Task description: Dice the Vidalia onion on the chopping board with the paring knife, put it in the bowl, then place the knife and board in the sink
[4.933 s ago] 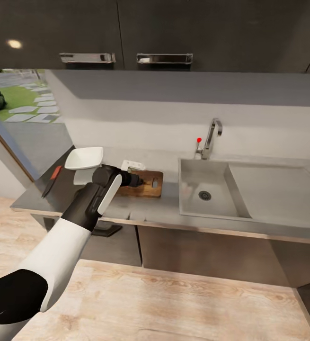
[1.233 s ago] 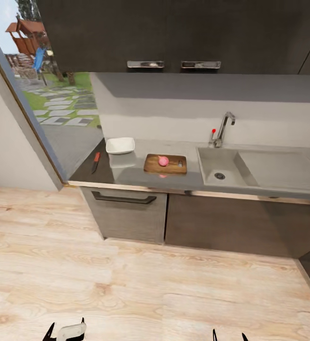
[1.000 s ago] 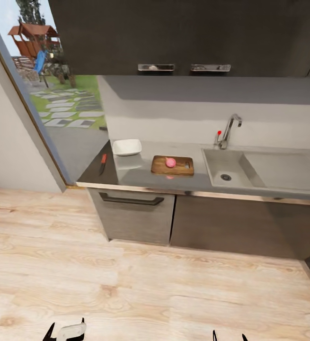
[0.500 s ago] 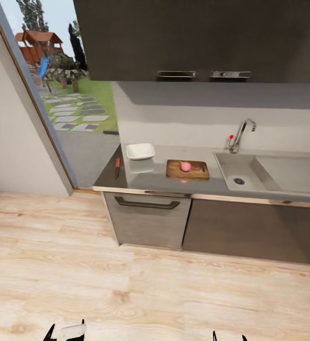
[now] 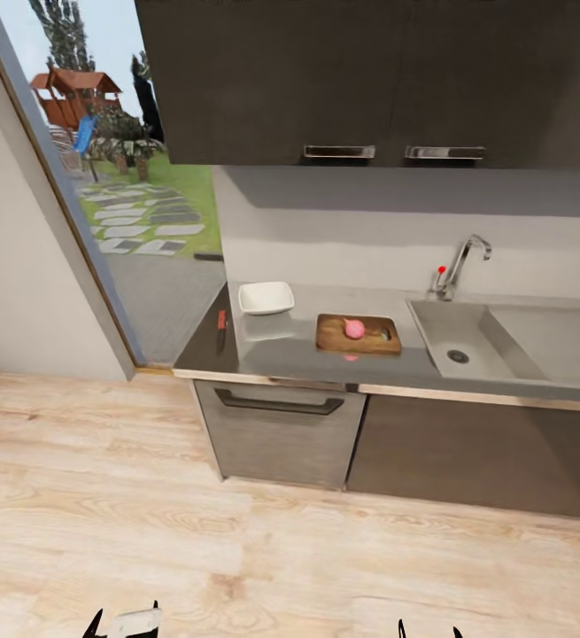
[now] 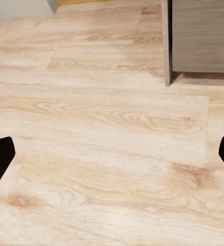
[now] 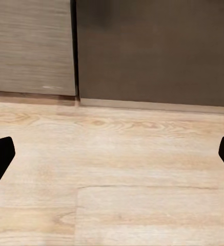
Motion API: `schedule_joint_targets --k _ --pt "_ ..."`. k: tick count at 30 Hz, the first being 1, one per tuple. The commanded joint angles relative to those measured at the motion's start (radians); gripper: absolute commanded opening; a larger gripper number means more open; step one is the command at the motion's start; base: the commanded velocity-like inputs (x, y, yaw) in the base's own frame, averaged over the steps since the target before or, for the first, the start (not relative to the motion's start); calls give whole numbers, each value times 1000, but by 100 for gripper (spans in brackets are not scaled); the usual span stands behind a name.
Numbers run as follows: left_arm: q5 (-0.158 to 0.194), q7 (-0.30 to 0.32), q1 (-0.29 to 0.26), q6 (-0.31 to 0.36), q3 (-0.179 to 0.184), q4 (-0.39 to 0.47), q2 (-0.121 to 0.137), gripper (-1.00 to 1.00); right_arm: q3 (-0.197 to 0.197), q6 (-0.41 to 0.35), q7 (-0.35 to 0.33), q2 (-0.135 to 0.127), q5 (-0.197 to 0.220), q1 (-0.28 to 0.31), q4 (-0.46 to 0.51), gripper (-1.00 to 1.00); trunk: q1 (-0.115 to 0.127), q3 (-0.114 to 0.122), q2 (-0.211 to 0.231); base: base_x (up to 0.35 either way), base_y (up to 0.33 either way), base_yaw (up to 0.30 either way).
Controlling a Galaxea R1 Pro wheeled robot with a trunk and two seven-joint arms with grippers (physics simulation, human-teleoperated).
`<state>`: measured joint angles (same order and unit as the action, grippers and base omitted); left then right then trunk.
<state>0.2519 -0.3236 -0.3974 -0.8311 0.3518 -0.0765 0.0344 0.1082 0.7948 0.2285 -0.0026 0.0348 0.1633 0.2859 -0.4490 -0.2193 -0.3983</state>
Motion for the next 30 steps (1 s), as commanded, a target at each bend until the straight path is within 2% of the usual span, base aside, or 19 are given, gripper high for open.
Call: schedule_joint_targets --k 1,10,24,30 --pt "6 -2 -1 -2 9 -3 -1 100 8 2 8 -1 4 1 -1 100 -1 0 -2 190 1 0" --pt "6 -2 -1 3 9 -3 -1 100 8 2 8 -1 4 1 -1 100 -1 14 -2 74 15 0" --pt "6 2 -1 3 9 -3 -1 100 8 2 8 -1 4 1 -1 100 -1 36 -2 50 268 0" --pt "6 72 -1 4 9 -3 0 100 8 2 8 -1 4 1 -1 100 -1 46 -2 160 280 0"
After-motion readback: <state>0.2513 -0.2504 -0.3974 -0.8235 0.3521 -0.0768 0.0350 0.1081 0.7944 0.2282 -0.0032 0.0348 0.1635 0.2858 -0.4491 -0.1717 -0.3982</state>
